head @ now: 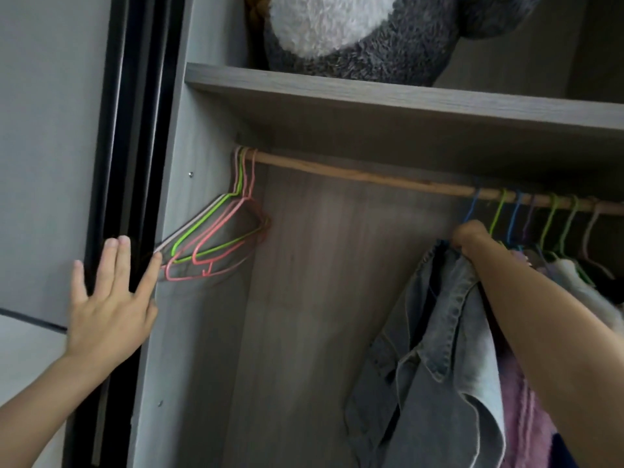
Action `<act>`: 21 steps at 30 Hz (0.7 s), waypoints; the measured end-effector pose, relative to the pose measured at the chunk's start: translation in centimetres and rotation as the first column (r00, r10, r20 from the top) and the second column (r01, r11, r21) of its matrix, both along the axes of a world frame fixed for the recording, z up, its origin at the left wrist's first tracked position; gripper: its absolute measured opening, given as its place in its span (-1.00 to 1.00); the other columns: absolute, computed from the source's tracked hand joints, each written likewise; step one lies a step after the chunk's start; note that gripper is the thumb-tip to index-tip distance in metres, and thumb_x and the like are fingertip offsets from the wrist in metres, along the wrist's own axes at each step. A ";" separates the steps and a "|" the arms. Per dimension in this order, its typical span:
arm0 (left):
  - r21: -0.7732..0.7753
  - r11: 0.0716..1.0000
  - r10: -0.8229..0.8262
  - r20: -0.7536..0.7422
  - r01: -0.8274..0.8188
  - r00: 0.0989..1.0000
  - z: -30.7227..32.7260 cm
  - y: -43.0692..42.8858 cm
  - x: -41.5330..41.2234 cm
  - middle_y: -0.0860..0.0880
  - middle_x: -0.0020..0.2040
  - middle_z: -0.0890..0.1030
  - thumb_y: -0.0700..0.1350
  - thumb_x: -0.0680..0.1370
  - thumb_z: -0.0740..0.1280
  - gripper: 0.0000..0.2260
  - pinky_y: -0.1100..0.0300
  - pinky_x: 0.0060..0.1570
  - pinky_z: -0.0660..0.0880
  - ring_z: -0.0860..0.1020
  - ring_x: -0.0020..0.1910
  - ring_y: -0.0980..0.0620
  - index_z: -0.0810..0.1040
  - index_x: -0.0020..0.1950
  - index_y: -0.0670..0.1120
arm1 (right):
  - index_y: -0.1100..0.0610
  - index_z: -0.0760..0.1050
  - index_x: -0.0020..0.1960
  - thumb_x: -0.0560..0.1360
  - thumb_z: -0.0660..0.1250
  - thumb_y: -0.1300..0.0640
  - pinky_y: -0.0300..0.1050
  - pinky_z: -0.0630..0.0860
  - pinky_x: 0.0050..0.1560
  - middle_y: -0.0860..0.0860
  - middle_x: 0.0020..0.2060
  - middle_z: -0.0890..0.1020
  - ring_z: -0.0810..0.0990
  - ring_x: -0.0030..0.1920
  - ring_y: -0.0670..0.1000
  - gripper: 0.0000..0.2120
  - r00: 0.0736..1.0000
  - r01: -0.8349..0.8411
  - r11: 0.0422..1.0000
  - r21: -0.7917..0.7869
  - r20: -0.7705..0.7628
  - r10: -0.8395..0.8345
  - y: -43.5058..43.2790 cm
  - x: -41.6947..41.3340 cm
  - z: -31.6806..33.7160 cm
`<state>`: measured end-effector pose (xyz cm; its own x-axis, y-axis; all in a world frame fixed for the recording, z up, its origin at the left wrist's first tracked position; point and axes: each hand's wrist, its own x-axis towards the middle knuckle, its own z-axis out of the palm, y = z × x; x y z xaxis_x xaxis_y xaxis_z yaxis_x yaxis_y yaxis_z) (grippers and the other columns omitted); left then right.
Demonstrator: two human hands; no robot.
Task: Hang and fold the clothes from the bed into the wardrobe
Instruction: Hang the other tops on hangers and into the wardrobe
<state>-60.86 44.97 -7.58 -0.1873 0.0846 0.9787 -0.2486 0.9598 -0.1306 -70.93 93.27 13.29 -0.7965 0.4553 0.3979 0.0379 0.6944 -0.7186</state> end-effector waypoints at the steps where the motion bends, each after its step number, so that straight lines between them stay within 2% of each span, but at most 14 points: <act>1: -0.013 1.000 0.002 -0.013 -0.003 1.000 0.0 -0.1 -0.1 -0.30 0.52 0.03 -0.10 0.46 0.06 -0.47 -0.20 0.40 -0.13 0.02 0.52 -0.20 0.34 0.43 -0.19 | 0.40 0.34 0.33 0.60 0.08 0.29 -0.06 0.40 0.09 0.30 0.28 0.44 0.43 0.27 0.23 -0.66 0.999 0.050 0.998 0.042 0.014 -0.051 -0.3 0.2 0.0; 4: -0.037 0.999 0.020 -0.034 -0.021 0.999 -0.2 -0.3 -0.3 -0.30 0.52 0.02 -0.12 0.47 0.06 -0.47 -0.19 0.40 -0.13 0.01 0.52 -0.20 0.31 0.44 -0.18 | 0.41 0.39 0.27 0.57 0.14 0.29 0.06 0.39 0.20 0.32 0.26 0.44 0.43 0.27 0.28 -0.69 0.978 0.195 0.952 0.236 0.023 -0.206 -1.2 1.1 -0.1; 7: -0.054 0.998 0.036 -0.047 -0.038 0.998 -0.1 -0.2 -0.3 -0.33 0.51 0.05 -0.14 0.47 0.07 -0.47 -0.19 0.40 -0.14 0.00 0.52 -0.20 0.30 0.46 -0.18 | 0.32 0.40 0.30 0.57 0.15 0.20 0.08 0.37 0.23 0.26 0.33 0.34 0.35 0.30 0.27 -0.65 0.939 0.322 0.811 0.488 -0.053 -0.341 -4.0 2.4 0.1; 8: -0.058 0.997 0.043 -0.042 -0.046 0.998 0.0 -0.2 -0.3 -0.34 0.50 0.07 -0.14 0.47 0.07 -0.47 -0.19 0.40 -0.14 0.00 0.52 -0.20 0.30 0.46 -0.17 | 0.29 0.40 0.31 0.57 0.16 0.16 0.08 0.35 0.24 0.24 0.35 0.32 0.32 0.32 0.25 -0.64 0.940 0.318 0.754 0.576 -0.084 -0.332 -5.4 2.5 0.1; 10: -0.052 0.998 0.034 -0.020 -0.035 0.999 0.1 -0.1 -0.2 -0.36 0.48 0.11 -0.12 0.47 0.07 -0.46 -0.19 0.40 -0.15 -0.01 0.52 -0.20 0.29 0.46 -0.17 | 0.25 0.43 0.30 0.56 0.17 0.12 0.03 0.36 0.23 0.22 0.33 0.38 0.35 0.32 0.23 -0.64 0.968 0.233 0.729 0.643 -0.085 -0.235 -8.8 2.8 -0.3; 13: -0.043 0.999 -0.022 0.007 0.022 1.000 0.2 -0.3 0.3 -0.36 0.48 0.15 -0.10 0.47 0.08 -0.47 -0.16 0.41 -0.15 -0.02 0.53 -0.16 0.31 0.44 -0.18 | 0.26 0.48 0.24 0.56 0.17 0.10 -0.04 0.45 0.13 0.21 0.22 0.53 0.50 0.23 0.20 -0.66 1.000 -0.028 0.847 0.530 0.024 0.018 -15.3 3.1 -2.1; 15: -0.041 0.997 -0.071 0.006 0.071 0.997 0.3 -0.8 0.7 -0.33 0.47 0.20 -0.08 0.48 0.08 -0.49 -0.14 0.42 -0.14 -0.02 0.53 -0.09 0.34 0.40 -0.20 | 0.30 0.49 0.21 0.56 0.19 0.06 -0.07 0.46 0.09 0.22 0.17 0.56 0.52 0.20 0.20 -0.63 0.970 -0.242 0.878 0.414 0.103 0.219 -19.9 3.0 -4.2; 17: -0.082 0.992 -0.091 0.001 0.091 0.996 0.4 -1.5 1.0 -0.30 0.46 0.25 -0.06 0.50 0.08 -0.52 -0.13 0.42 -0.12 -0.03 0.54 -0.03 0.36 0.39 -0.21 | 0.32 0.53 0.08 0.56 0.21 0.00 -0.14 0.47 -0.12 0.27 -0.04 0.57 0.56 -0.02 0.21 -0.63 0.901 -0.432 0.857 0.279 0.158 0.403 -24.4 2.6 -6.4; 19: -0.156 0.983 -0.099 0.000 0.097 0.995 0.4 -2.4 1.1 -0.29 0.45 0.27 -0.04 0.53 0.10 -0.54 -0.15 0.42 -0.07 -0.01 0.54 -0.03 0.35 0.40 -0.18 | 0.22 0.46 -0.25 0.58 0.17 -0.08 -0.23 0.31 -0.37 0.16 -0.33 0.45 0.40 -0.35 0.11 -0.59 0.823 -0.562 0.817 0.129 0.183 0.537 -28.6 2.4 -8.2; 20: -0.179 0.978 -0.110 -0.005 0.108 0.994 0.3 -2.7 0.9 -0.29 0.44 0.28 -0.04 0.54 0.10 -0.55 -0.16 0.42 -0.02 0.03 0.53 -0.05 0.34 0.40 -0.17 | 0.17 0.39 -0.31 0.58 0.15 -0.11 -0.26 0.25 -0.40 0.09 -0.37 0.40 0.34 -0.38 0.05 -0.57 0.797 -0.596 0.800 0.073 0.176 0.578 -30.4 2.2 -8.9; 21: -0.188 0.974 -0.128 -0.012 0.123 0.992 0.2 -2.8 0.8 -0.30 0.43 0.29 -0.04 0.54 0.11 -0.56 -0.18 0.40 0.04 0.08 0.52 -0.08 0.34 0.40 -0.16 | 0.17 0.42 -0.27 0.59 0.12 -0.12 -0.28 0.24 -0.40 0.08 -0.34 0.41 0.36 -0.34 0.03 -0.57 0.777 -0.618 0.786 0.019 0.165 0.607 -32.0 2.2 -9.3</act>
